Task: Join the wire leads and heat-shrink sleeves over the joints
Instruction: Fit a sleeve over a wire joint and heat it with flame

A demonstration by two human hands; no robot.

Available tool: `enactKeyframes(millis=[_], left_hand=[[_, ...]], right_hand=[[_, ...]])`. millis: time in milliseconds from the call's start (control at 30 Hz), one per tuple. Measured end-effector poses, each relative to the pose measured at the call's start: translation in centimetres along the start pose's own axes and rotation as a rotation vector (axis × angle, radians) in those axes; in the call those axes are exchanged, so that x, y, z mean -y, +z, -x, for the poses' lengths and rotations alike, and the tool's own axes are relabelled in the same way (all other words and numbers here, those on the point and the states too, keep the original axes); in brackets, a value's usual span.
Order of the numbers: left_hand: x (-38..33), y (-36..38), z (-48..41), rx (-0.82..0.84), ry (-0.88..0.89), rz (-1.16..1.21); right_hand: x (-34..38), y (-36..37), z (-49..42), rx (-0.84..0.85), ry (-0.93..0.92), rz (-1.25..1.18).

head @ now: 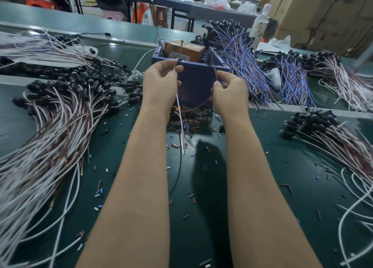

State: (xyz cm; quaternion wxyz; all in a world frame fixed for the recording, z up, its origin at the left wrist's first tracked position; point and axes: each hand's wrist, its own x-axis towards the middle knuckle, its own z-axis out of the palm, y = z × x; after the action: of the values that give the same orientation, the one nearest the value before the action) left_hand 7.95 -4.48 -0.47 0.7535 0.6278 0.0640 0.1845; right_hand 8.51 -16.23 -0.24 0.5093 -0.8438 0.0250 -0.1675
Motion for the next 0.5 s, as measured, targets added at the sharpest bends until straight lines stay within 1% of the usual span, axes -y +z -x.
enactKeyframes(millis=[300, 500], left_hand=[[-0.13, -0.02, 0.10, -0.033, -0.006, 0.035], [-0.05, 0.05, 0.23, 0.009, -0.028, 0.026]], right_hand=[[0.04, 0.04, 0.09, 0.012, -0.009, -0.004], [0.01, 0.10, 0.06, 0.010, -0.009, -0.010]])
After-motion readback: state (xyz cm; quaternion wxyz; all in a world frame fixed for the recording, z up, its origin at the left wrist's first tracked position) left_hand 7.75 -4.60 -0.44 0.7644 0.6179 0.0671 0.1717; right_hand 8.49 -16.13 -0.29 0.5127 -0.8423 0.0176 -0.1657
